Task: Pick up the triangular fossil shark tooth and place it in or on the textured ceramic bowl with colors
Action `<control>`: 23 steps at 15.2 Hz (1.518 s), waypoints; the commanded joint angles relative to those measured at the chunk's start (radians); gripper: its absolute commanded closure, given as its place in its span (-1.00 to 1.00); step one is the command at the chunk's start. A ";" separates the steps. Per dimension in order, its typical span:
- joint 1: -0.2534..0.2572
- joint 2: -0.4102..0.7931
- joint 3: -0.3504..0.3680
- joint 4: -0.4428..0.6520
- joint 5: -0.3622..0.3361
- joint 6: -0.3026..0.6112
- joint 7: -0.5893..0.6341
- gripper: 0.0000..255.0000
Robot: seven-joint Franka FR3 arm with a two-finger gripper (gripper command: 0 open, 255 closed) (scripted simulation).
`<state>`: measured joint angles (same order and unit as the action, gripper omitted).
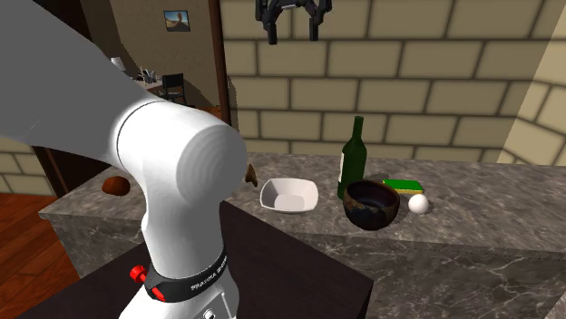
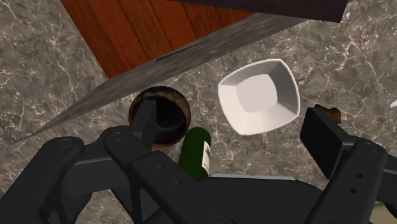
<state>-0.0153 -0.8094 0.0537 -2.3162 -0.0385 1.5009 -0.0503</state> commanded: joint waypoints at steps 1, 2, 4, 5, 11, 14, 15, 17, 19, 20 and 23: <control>0.000 0.000 0.000 0.000 0.000 0.000 0.000 -1.00; 0.010 0.011 -0.001 -0.022 0.001 0.037 -0.017 -1.00; 0.030 0.038 -0.003 -0.062 0.004 0.113 -0.052 -1.00; 0.040 0.054 -0.004 -0.081 0.006 0.150 -0.069 -1.00; 0.099 0.173 -0.005 -0.165 0.017 0.377 -0.173 -1.00; 0.129 0.248 -0.003 -0.191 0.023 0.490 -0.225 -1.00; 0.139 0.275 -0.002 -0.197 0.026 0.527 -0.242 -1.00; 0.159 0.332 0.001 -0.206 0.031 0.600 -0.277 -1.00; 0.178 0.393 0.005 -0.210 0.036 0.672 -0.313 -1.00; 0.187 0.424 0.007 -0.210 0.039 0.707 -0.330 -1.00; 0.214 0.522 0.016 -0.205 0.047 0.809 -0.383 -1.00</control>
<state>0.1890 -0.3231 0.0660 -2.5213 0.0053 2.2695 -0.4150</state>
